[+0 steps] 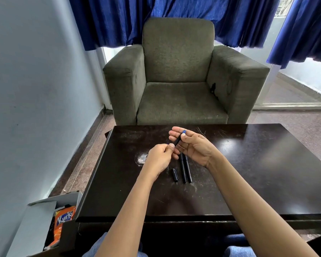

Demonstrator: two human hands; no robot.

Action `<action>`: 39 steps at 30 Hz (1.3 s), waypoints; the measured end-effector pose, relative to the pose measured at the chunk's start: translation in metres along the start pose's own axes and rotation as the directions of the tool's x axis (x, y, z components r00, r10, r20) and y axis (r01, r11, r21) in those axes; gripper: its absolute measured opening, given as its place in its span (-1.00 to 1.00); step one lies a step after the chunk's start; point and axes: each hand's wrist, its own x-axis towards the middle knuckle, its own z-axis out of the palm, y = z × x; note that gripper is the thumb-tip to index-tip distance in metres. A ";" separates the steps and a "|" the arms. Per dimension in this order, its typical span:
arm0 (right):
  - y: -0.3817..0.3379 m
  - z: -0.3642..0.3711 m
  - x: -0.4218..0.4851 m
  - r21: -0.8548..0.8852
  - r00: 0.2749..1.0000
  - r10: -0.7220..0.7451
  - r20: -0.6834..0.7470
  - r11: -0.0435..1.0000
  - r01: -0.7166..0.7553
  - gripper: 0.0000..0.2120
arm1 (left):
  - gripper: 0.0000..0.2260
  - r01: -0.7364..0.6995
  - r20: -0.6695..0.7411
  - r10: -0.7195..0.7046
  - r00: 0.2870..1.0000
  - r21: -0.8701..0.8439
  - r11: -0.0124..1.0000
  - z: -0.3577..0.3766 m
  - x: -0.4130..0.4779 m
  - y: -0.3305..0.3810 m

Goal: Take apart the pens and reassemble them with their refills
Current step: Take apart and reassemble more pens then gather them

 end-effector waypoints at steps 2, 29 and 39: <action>-0.001 0.001 -0.001 -0.002 1.000 -0.018 0.004 1.000 0.018 -0.74 | -0.66 0.008 0.012 -0.008 1.000 -0.016 1.000 0.000 -0.001 0.001; 0.017 0.003 0.006 -0.009 0.982 -0.129 -0.138 0.992 0.129 -0.90 | -0.66 0.059 0.035 -0.055 0.998 -0.124 0.991 -0.002 0.002 0.002; 0.074 -0.020 0.013 -0.994 0.991 -0.119 -0.063 -0.087 -0.073 -0.75 | -0.68 0.075 -0.145 -0.066 0.987 0.057 0.996 -0.005 0.005 -0.004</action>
